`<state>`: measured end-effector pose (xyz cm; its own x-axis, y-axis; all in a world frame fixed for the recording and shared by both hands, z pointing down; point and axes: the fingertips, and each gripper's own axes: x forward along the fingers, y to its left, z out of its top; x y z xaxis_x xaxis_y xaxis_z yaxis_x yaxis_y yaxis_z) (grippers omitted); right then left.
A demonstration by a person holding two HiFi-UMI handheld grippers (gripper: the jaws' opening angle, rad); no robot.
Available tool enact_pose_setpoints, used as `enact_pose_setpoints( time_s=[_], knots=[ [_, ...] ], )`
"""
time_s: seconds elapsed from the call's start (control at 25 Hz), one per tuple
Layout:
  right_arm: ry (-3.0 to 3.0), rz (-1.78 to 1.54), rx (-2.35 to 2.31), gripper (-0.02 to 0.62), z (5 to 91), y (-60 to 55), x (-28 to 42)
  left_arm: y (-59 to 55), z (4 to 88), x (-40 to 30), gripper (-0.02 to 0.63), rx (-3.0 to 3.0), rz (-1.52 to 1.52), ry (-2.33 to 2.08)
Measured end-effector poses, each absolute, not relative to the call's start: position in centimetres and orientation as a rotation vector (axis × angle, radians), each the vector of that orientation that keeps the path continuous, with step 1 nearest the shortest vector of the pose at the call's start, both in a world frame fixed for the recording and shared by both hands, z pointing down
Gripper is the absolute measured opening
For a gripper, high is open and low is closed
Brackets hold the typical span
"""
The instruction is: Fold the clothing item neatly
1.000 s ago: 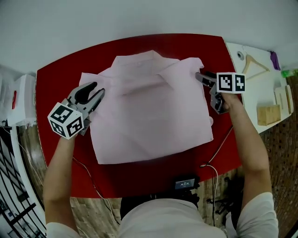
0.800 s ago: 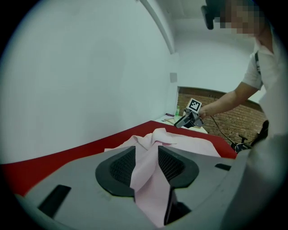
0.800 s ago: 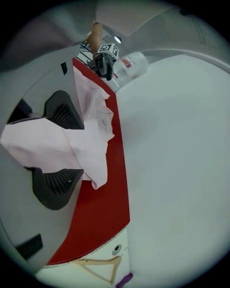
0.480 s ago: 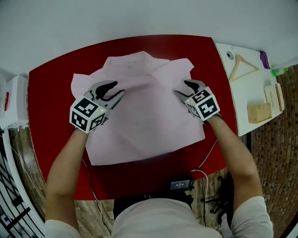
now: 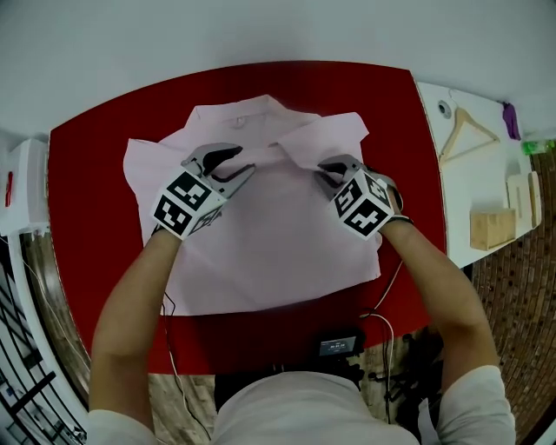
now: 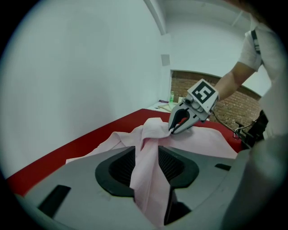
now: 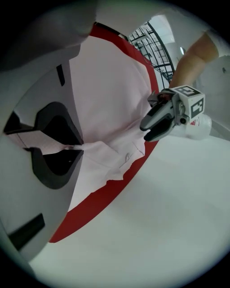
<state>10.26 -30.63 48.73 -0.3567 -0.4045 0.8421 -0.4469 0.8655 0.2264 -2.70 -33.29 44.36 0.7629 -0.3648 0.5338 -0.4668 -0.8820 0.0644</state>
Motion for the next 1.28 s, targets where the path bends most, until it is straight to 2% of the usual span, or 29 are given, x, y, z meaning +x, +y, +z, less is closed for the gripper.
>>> enact_pose_setpoints(
  time_s=[0.56, 0.6, 0.64, 0.72, 1.12, 1.28],
  knots=[
    [-2.070, -0.002, 0.923, 0.048, 44.2, -44.3, 9.3, -35.5, 47.0, -4.2, 0.161, 2.702, 1.018, -0.659],
    [-2.074, -0.001, 0.944, 0.092, 44.2, -45.2, 9.2, -35.6, 47.0, -4.6, 0.160, 2.697, 1.023, -0.668],
    [-2.076, -0.002, 0.967, 0.167, 44.1, -45.9, 9.2, -35.8, 47.0, -5.1, 0.161, 2.692, 1.026, -0.678],
    [-2.070, -0.017, 1.010, 0.210, 43.8, -47.1, 9.5, -36.1, 46.8, -6.1, 0.160, 2.674, 1.014, -0.698],
    [-1.957, -0.054, 1.253, 0.221, 42.3, -49.9, 15.7, -36.2, 45.1, -10.6, 0.161, 2.641, 0.981, -0.777],
    [-2.008, -0.028, 1.217, 0.221, 42.4, -48.4, 17.2, -36.2, 44.2, -12.1, 0.160, 2.625, 0.935, -0.794]
  ],
)
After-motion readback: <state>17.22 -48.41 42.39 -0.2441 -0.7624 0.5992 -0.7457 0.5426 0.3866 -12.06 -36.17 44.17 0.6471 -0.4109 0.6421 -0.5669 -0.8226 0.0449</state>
